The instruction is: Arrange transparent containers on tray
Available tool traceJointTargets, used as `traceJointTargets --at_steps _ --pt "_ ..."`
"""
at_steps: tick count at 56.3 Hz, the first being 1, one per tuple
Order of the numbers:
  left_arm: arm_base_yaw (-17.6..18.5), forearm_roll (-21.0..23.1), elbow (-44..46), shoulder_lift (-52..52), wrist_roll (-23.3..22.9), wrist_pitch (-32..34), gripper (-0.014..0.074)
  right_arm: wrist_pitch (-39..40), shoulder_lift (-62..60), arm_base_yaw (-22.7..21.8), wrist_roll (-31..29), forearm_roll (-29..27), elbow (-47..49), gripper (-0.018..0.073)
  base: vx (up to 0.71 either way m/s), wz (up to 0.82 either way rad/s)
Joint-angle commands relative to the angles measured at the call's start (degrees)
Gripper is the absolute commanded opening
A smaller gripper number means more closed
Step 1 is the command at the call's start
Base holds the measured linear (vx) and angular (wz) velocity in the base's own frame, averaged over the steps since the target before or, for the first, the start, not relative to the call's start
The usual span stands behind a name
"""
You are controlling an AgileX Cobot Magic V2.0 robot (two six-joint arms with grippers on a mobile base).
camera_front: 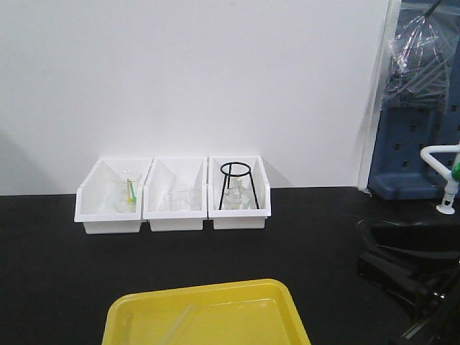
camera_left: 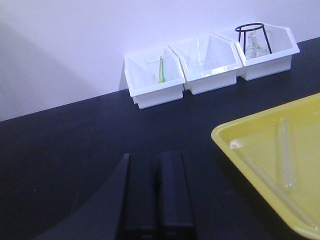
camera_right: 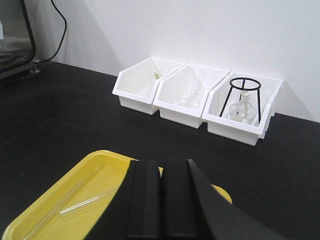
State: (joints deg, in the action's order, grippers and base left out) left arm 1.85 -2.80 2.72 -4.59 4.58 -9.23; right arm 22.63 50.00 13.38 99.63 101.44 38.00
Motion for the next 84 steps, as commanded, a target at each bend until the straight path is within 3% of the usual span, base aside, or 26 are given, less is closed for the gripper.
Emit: traceJointTargets --at_steps 1,7,71,78,84 --pt "-0.19 -0.06 -5.80 4.88 -0.10 8.18 -0.0008 -1.18 -0.71 -0.26 0.01 1.32 1.72 -0.0011 0.00 0.00" --pt "-0.19 -0.32 -5.70 6.45 -0.26 0.59 -0.0008 -1.01 -0.71 -0.26 0.01 1.32 1.72 -0.0011 0.00 0.00" --pt "-0.19 -1.16 -6.32 6.51 -0.31 0.89 -0.0008 -0.76 -0.71 -0.26 0.15 0.86 1.72 -0.0011 0.00 0.00" --pt "-0.19 -1.16 -6.32 6.51 -0.31 0.89 -0.0008 -1.92 -0.71 -0.26 -3.57 -6.43 1.72 -0.0011 0.00 0.00" --pt "-0.19 -1.16 -6.32 6.51 -0.31 0.89 -0.0008 -4.87 -0.71 -0.26 -17.48 -21.22 1.72 -0.0011 0.00 0.00"
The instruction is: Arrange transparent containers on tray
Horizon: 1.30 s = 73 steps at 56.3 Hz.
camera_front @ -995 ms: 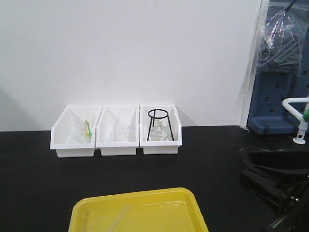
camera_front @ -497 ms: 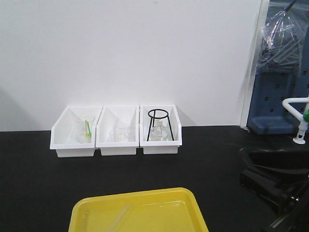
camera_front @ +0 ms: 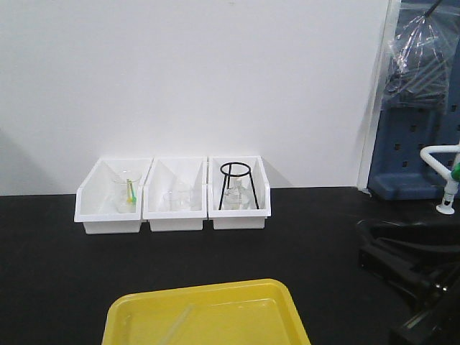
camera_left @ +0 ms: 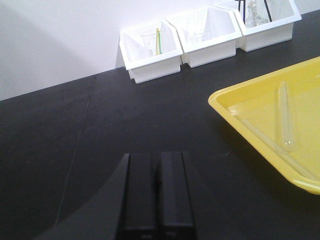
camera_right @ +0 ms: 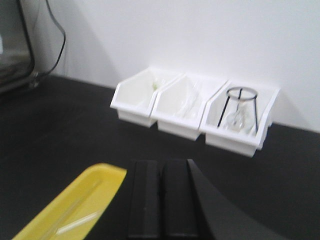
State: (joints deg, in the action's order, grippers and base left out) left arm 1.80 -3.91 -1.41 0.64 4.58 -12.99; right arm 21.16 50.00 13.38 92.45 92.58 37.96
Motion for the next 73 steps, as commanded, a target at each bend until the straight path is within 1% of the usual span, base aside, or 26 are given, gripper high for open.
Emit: traceJointTargets --at_steps 1,2,3,5,6,7,8,10,14,18,24,26,29,33,38,44,48,51,57,62,65,73 --pt "-0.14 -0.06 -2.19 1.27 -0.31 4.65 -0.0008 -4.40 -0.71 -0.26 -14.36 -16.45 1.76 -0.0011 0.00 0.00" --pt "-0.14 -0.06 -2.19 1.27 -0.31 4.65 -0.0008 -5.57 -0.71 -0.26 -18.72 -20.88 1.76 -0.0011 0.00 0.00" --pt "-0.14 -0.06 -2.19 1.27 -0.31 4.65 -0.0008 -6.41 -0.71 -0.26 -21.76 -24.00 1.76 -0.0011 0.00 0.00" --pt "-0.14 -0.06 -2.19 1.27 -0.31 4.65 -0.0008 -9.20 -0.71 -0.20 -31.21 -33.92 1.76 -0.0011 0.00 0.00" --pt "-0.14 -0.06 -2.19 1.27 -0.31 4.65 -0.0008 -10.30 -0.71 -0.20 -34.39 -37.29 1.76 -0.0011 0.00 0.00" --pt "-0.14 -0.06 -2.19 1.27 -0.31 4.65 -0.0008 -12.02 -0.71 -0.20 -39.18 -42.28 1.76 -0.0011 0.00 0.00" --pt "-0.14 -0.06 -2.19 1.27 -0.31 4.65 -0.0008 -13.19 -0.71 -0.20 -42.31 -45.58 1.76 -0.0011 0.00 0.00" --pt "-0.14 -0.06 -2.19 1.27 -0.31 4.65 -0.0008 -16.94 -0.71 -0.20 -51.26 -55.41 1.76 -0.0011 0.00 0.00" --pt "-0.14 -0.06 -2.19 1.27 -0.31 4.65 -0.0008 -22.87 -0.71 -0.20 -64.21 -69.36 1.76 -0.0011 0.00 0.00" --pt "-0.14 -0.06 -2.19 1.27 -0.31 4.65 -0.0008 -28.15 -0.71 -0.20 -74.27 -79.02 1.76 -0.0011 0.00 0.00" --pt "-0.14 -0.06 -2.19 1.27 -0.31 4.65 -0.0008 -35.61 -3.54 -0.26 -84.48 -87.96 1.71 -0.0011 0.00 0.00" --pt "-0.14 -0.06 -2.19 1.27 -0.31 4.65 -0.0008 -36.58 -5.48 -0.26 -86.95 -89.01 1.20 -0.0011 0.00 0.00" --pt "-0.14 -0.06 -2.19 1.27 -0.31 4.65 -0.0008 -35.94 -9.19 -0.26 -89.59 -89.07 -0.78 -0.0011 0.00 0.00" --pt "-0.14 -0.06 -2.19 1.27 -0.31 4.65 -0.0008 -33.36 -14.33 -1.39 -90.54 -89.00 -4.95 -0.0011 0.00 0.00" --pt "-0.14 -0.06 -2.19 1.27 -0.31 4.65 -0.0008 -30.92 -20.63 -5.29 -90.38 -89.52 -11.26 -0.0011 0.00 0.00" --pt "-0.14 -0.06 -2.19 1.27 -0.31 4.65 -0.0008 -30.53 -29.32 -11.52 -90.55 -89.39 -19.92 -0.0011 0.00 0.00" --pt "-0.14 -0.06 -2.19 1.27 -0.31 4.65 -0.0008 -30.53 -34.71 -14.63 -90.82 -89.33 -25.72 -0.0011 0.00 0.00" --pt "-0.14 -0.06 -2.19 1.27 -0.31 4.65 -0.0008 -30.47 -37.98 -15.87 -90.82 -89.33 -29.25 -0.0011 0.00 0.00" --pt "-0.14 -0.06 -2.19 1.27 -0.31 4.63 -0.0008 -30.03 -45.19 -16.16 -90.82 -89.33 -36.26 -0.0011 0.00 0.00" --pt "-0.14 -0.06 -2.19 1.27 -0.31 4.63 -0.0008 -29.00 -50.54 -16.16 -90.76 -89.33 -40.32 -0.0011 0.00 0.00" --pt "-0.14 -0.06 -2.19 1.27 -0.31 4.63 -0.0008 -30.76 -51.23 -16.16 -90.76 -89.46 -40.20 -0.0011 0.00 0.00" --pt "-0.14 -0.06 -2.19 1.35 -0.31 4.57 -0.0008 -31.26 -50.40 -16.16 -90.76 -89.37 -40.20 -0.0011 0.00 0.00"
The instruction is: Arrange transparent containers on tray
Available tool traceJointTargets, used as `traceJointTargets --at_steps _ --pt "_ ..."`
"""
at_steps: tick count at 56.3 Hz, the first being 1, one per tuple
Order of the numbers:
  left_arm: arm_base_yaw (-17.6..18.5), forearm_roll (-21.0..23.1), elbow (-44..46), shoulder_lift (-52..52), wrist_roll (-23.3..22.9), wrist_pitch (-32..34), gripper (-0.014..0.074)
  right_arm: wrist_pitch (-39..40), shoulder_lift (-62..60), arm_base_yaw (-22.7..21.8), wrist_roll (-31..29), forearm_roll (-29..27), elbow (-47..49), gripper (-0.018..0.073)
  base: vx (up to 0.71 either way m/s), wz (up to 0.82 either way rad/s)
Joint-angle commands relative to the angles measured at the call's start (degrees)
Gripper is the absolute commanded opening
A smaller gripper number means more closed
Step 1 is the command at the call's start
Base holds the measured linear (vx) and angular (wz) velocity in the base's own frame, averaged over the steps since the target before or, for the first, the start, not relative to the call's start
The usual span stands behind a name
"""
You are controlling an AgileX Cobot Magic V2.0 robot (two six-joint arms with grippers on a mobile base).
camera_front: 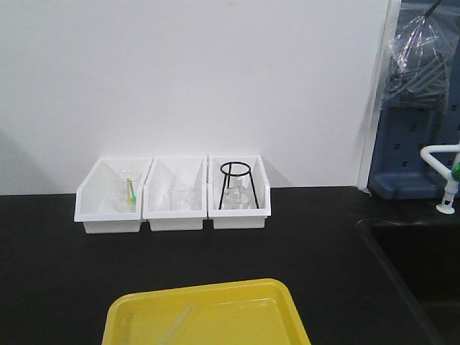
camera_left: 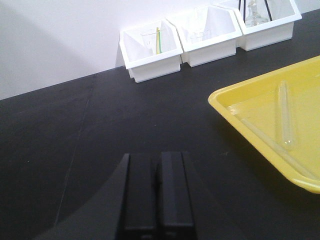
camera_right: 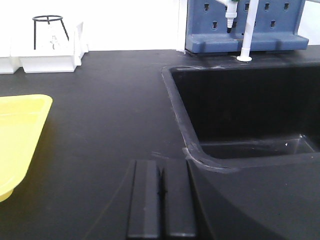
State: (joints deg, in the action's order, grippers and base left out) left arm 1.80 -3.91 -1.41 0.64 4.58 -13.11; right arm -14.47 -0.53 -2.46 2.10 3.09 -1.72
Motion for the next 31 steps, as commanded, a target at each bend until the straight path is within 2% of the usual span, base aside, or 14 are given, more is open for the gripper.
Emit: traceJointTargets --at_steps 1,31 --pt "-0.14 -0.06 -2.19 1.35 -0.31 4.68 -0.0008 4.38 0.13 -0.32 -0.41 0.12 -0.52 -0.0011 0.00 0.00" --pt "-0.14 -0.06 -2.19 1.35 -0.31 4.68 -0.0008 4.44 0.13 -0.32 -0.41 0.18 -0.52 -0.0011 0.00 0.00"
